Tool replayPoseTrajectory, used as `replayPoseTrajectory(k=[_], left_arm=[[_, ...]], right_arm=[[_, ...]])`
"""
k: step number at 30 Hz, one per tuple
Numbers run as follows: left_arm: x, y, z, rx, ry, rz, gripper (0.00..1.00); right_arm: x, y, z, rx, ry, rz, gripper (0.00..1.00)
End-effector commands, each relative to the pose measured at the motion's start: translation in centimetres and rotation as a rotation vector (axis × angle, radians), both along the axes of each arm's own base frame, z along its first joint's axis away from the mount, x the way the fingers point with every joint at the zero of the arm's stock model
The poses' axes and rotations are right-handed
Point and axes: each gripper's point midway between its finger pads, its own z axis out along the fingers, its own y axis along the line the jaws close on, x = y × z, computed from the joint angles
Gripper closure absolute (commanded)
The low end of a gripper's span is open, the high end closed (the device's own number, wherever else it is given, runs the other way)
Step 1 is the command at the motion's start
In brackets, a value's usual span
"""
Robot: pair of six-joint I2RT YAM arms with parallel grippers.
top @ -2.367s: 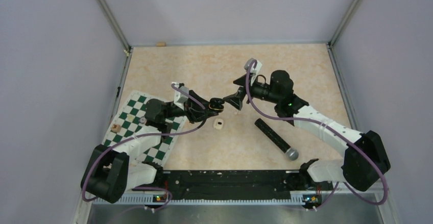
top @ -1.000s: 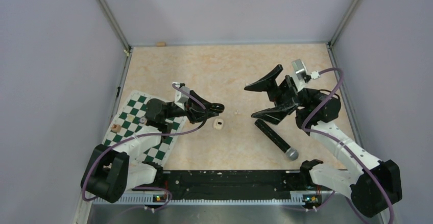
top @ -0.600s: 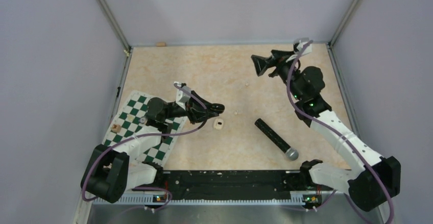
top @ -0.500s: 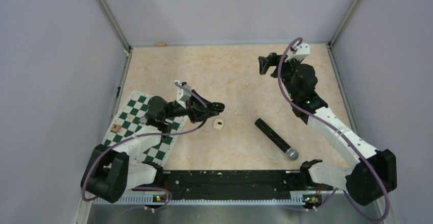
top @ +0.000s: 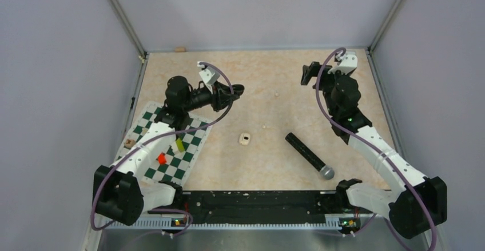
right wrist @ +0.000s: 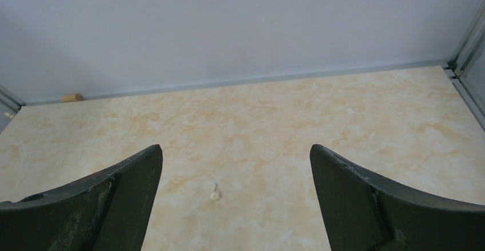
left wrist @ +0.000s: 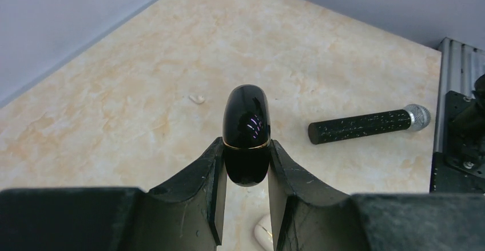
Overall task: Insert the wireless bluetooth earbuds into the charging case
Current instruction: Place the charging case at the center of the board.
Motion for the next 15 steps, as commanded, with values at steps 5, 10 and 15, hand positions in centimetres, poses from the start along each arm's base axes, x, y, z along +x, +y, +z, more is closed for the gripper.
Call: replayPoseTrajectory(k=[5,10,15], left_arm=[[3.8,2.6,-2.8,0.17,0.085,0.173,1.0],[6.8,4.4,-5.1,0.248,0.17,0.338,1.0],[7.1,4.6,-7.1,0.213,0.18,0.363,1.0]], right_arm=[[-0.4,-0.9,1.3,0.076,-0.039,0.039,0.02],[-0.6,-1.1,1.8,0.078,-0.048,0.041,0.02],[-0.4,-0.9,0.5,0.111,-0.019,0.084,0.03]])
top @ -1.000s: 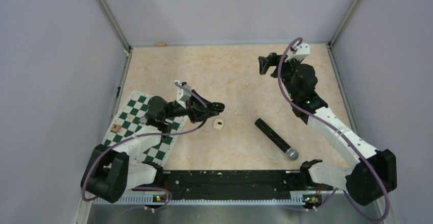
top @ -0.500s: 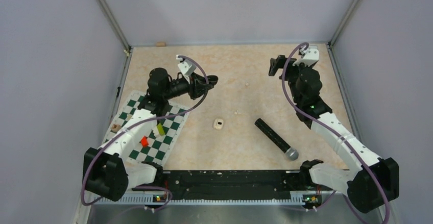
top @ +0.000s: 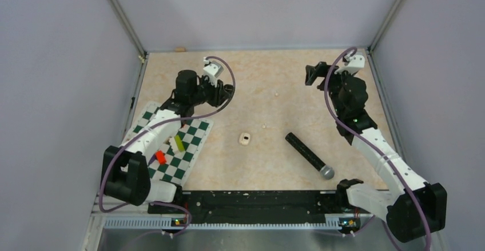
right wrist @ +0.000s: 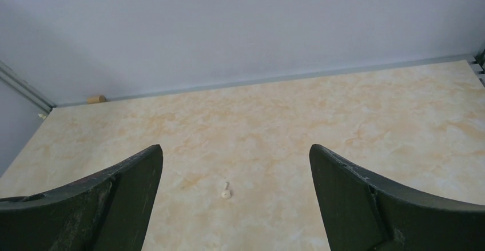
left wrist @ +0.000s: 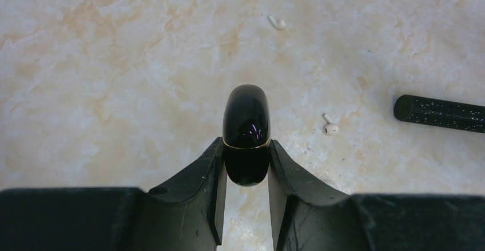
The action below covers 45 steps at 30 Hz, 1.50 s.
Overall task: Insert the wireless bluetooth earbuds into the charging case
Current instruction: Place the charging case at the center of the board.
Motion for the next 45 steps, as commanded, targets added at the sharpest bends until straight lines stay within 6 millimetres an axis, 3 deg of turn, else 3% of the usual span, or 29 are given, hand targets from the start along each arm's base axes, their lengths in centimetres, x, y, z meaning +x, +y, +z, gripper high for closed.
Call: replayPoseTrajectory(k=[1,4,10,15,20,28,34,45], left_arm=[[1.3,0.6,-0.6,-0.018,-0.016,0.071,1.0],[1.5,0.1,-2.1,-0.064,0.062,0.086,1.0],[0.6,-1.6,-4.2,-0.186,0.159,0.048,1.0],[0.4,-2.7,-6.0,-0.251,0.276,0.041,1.0],[0.7,-3.7,-9.4,-0.256,0.398,0.032,1.0],[1.1,-5.6,-12.2,-0.243,0.553,0.019,1.0],[1.8,-6.1,-12.9,-0.253,0.594,0.035,0.99],[2.5,-6.0,-15.1,-0.228,0.662,0.077,0.85]], right_arm=[[-0.2,-0.4,0.2,0.061,-0.008,0.039,0.03],[-0.2,-1.0,0.4,0.073,-0.017,0.026,0.03],[-0.1,-0.2,-0.3,0.081,0.003,0.068,0.04],[-0.1,-0.6,-0.2,0.074,-0.003,0.06,0.04],[-0.1,-1.2,-0.1,0.086,-0.003,0.061,0.05],[-0.2,-1.2,0.2,0.086,-0.015,0.067,0.06],[0.0,-1.1,-0.2,0.086,-0.005,0.069,0.06],[-0.1,-1.2,0.0,0.08,-0.013,0.067,0.06]])
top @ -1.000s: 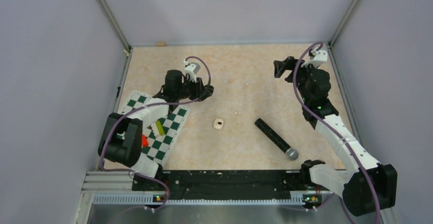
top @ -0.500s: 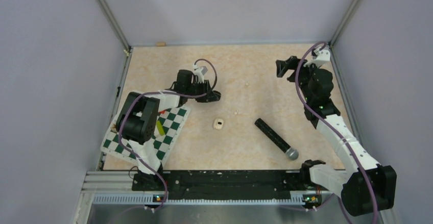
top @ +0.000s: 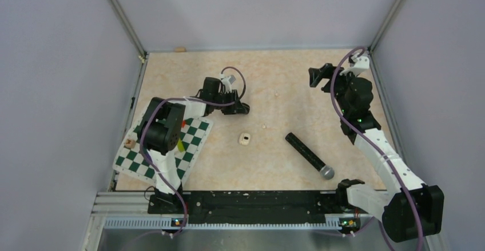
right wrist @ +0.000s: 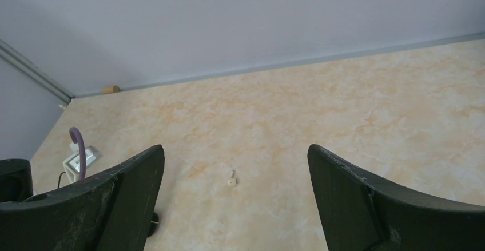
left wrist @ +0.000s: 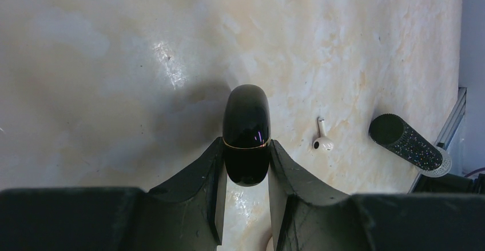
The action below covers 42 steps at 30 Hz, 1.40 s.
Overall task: Insert the wireless bluetooth earbuds into the charging case
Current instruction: Place the charging case at the center of the board.
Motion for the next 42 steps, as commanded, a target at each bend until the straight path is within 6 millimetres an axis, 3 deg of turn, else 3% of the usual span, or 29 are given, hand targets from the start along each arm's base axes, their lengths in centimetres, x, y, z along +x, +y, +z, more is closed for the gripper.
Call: replayPoseTrajectory(k=[1,19,30,42], left_arm=[[0.9,-0.4,0.6,-0.011,-0.007,0.004,0.84],[0.7,-0.6,-0.2,0.015,0.012,0.0,0.44],[1.1,0.7,1.4,0.078,-0.069,0.038,0.14],[0.6,1.4,3.7,0.095,-0.158,0.033,0.11]], right_arm=[[-0.2,-0.2,1.7,0.014,-0.06,-0.001,0.06],[-0.2,-0.3,1.7,0.008,-0.062,-0.002,0.06],[-0.2,-0.4,1.8,0.006,-0.066,-0.01,0.06],[-0.1,-0.6,1.6,0.004,-0.062,-0.017,0.06]])
